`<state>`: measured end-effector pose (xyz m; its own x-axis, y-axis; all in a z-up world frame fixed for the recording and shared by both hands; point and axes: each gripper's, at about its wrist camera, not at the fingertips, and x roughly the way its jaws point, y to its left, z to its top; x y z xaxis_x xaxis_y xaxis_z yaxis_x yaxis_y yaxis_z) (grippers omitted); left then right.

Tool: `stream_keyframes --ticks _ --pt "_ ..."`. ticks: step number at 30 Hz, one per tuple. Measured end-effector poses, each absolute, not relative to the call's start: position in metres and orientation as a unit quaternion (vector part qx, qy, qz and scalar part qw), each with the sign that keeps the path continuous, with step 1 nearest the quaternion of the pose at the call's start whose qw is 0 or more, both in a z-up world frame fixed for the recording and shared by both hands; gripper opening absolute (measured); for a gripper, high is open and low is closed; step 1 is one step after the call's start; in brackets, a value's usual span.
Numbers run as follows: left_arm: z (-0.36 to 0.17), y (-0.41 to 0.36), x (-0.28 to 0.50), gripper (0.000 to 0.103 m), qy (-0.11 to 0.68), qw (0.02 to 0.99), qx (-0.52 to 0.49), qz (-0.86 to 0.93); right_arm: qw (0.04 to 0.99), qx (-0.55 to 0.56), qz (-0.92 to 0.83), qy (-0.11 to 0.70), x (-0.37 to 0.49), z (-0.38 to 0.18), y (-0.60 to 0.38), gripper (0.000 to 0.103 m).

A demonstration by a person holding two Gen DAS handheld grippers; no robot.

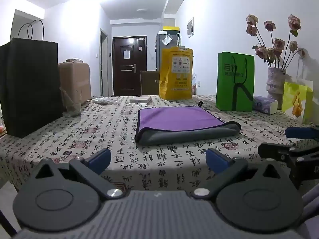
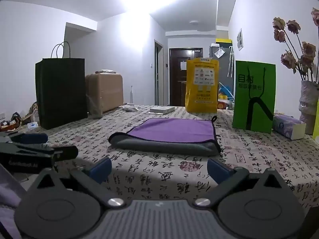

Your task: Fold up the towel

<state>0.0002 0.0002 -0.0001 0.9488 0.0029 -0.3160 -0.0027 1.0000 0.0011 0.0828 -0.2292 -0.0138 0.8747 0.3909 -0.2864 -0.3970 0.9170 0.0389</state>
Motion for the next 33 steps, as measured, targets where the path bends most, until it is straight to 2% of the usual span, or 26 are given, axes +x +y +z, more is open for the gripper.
stream_keyframes --ticks 33 --pt "0.001 -0.003 0.000 0.103 0.148 0.989 0.016 0.004 0.968 0.006 0.207 0.140 0.081 -0.015 -0.232 0.103"
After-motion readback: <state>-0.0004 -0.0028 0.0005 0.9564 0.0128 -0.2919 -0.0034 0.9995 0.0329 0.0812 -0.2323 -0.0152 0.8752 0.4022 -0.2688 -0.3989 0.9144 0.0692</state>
